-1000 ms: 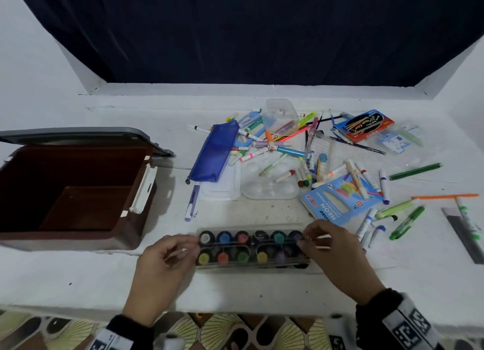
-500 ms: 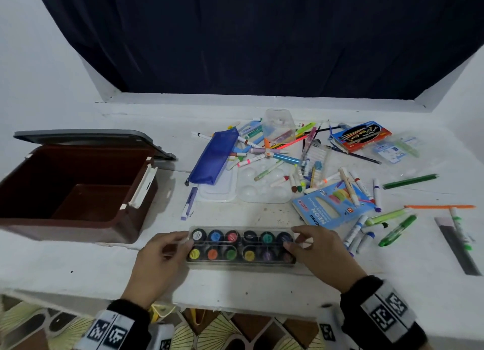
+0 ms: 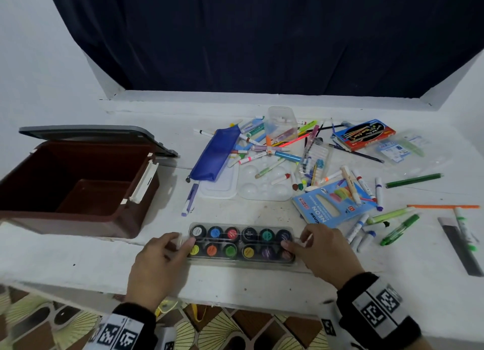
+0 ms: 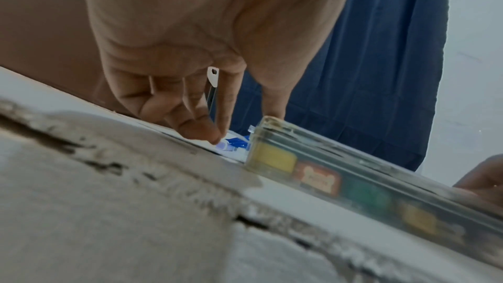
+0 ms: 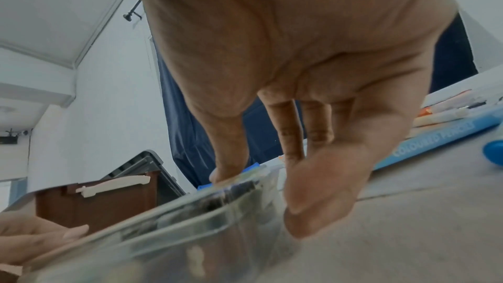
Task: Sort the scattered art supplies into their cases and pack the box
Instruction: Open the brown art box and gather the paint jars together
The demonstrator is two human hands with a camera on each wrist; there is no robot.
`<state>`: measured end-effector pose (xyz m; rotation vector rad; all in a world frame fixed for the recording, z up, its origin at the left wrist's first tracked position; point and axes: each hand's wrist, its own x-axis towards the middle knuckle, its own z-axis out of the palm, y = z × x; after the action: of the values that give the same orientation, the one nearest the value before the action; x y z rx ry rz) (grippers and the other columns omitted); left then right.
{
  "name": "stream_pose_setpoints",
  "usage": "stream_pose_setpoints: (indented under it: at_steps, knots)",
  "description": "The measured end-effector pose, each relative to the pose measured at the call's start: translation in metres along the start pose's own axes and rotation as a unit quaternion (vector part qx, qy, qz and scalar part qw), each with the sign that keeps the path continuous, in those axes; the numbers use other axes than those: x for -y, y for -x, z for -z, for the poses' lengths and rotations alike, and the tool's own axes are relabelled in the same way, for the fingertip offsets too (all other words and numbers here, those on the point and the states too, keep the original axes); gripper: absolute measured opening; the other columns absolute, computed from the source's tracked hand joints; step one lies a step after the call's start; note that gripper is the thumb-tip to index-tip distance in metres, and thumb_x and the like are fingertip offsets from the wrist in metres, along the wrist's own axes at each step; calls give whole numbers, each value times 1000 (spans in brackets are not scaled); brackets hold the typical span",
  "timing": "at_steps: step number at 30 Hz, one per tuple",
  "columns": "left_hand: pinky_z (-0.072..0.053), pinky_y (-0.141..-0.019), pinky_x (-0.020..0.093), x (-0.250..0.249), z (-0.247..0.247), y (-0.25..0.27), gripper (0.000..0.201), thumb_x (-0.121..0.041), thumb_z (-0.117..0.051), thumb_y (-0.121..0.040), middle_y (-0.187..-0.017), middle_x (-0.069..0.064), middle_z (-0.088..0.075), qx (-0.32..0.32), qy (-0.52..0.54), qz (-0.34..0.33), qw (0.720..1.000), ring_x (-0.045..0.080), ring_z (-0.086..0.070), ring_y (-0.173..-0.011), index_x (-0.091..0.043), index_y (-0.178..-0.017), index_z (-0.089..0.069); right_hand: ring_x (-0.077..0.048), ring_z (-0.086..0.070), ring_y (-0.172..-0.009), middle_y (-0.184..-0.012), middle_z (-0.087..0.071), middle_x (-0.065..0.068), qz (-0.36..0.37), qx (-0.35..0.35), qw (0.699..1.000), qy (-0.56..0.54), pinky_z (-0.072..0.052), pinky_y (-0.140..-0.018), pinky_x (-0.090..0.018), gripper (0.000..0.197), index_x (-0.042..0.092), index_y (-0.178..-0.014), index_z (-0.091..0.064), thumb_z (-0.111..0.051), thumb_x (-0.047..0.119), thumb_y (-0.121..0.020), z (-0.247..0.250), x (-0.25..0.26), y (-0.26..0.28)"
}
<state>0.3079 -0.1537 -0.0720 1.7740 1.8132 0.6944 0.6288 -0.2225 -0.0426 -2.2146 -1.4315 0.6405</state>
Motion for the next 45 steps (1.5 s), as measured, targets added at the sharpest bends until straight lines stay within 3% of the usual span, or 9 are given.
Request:
stream_pose_setpoints:
  at_steps: [3, 7, 16, 21, 26, 31, 35, 38, 45]
  knots:
    - [-53, -75, 31, 2, -1, 7, 48, -71, -59, -74, -87, -10, -71, 0, 23, 0, 1000, 11, -66, -81, -30, -98, -70, -15, -57, -54, -58, -59, -1, -2, -45, 999, 12, -49, -52, -32, 54, 14, -65, -55, -70, 65, -75, -1, 2, 11]
    - [-44, -62, 8, -6, 3, 19, 22, -40, -81, -77, -86, -9, -68, -21, 83, -19, 996, 7, -64, -74, -28, -91, -70, -11, -52, -56, -58, -53, 4, 33, -78, 996, 42, -39, -49, -28, 47, 18, -65, -51, -64, 59, -85, -7, 9, 22]
    - [-42, -61, 17, -2, 8, 19, 20, -42, -71, -81, -91, -20, -57, -19, -34, -173, 984, 0, -58, -78, -25, -87, -79, -14, -54, -70, -78, -55, 8, 74, -32, 979, 186, -45, -62, -30, 41, 24, -71, -43, -48, 59, -93, 8, 29, 21]
    - [-44, -66, 16, -3, 14, 12, 31, -48, -73, -76, -91, -21, -60, -13, -5, -161, 987, 0, -60, -80, -24, -94, -80, -11, -47, -93, -98, -47, 11, 173, 27, 973, 151, -45, -76, -27, 40, 30, -99, -51, -61, 65, -81, 15, 36, 9]
    - [-45, -75, 13, -6, 16, 10, 43, -47, -70, -83, -105, -18, -64, 37, 14, -153, 988, -1, -62, -89, -26, -121, -70, -16, -42, -120, -135, -41, 7, 260, 146, 931, 210, -40, -101, -36, 98, 29, -147, -29, -67, 73, -68, 0, 48, 0]
    - [-51, -91, 26, -6, 16, 17, 55, -48, -62, -89, -117, -18, -66, 80, 46, -127, 988, -2, -60, -106, -29, -140, -55, -21, -42, -118, -130, -44, 3, 232, 159, 937, 208, -41, -97, -42, 95, 26, -147, -29, -75, 52, -68, -18, 52, -7]
    - [-51, -93, 20, -24, 30, 24, 46, -44, -61, -91, -118, -31, -64, 86, 129, -120, 981, -10, -57, -112, -49, -136, -49, -18, -41, -113, -121, -44, 6, 239, 103, 958, 121, -43, -92, -41, 89, 26, -142, -37, -73, 44, -63, -18, 49, -1]
    - [-47, -89, 9, -42, 51, 26, 49, -41, -58, -94, -125, -36, -59, 69, 177, -137, 972, -12, -54, -118, -47, -141, -46, -16, -43, -110, -119, -46, 10, 264, 41, 961, 67, -45, -91, -41, 85, 27, -139, -41, -73, 43, -62, -9, 55, 8]
    - [-44, -110, 39, -58, 113, 2, 46, -27, -56, -97, -140, -21, -57, -10, 275, -212, 938, 3, -51, -132, -36, -142, -52, -15, -46, -114, -123, -49, 12, 331, -78, 940, -12, -47, -92, -41, 83, 25, -139, -47, -75, 42, -63, 6, 114, 12]
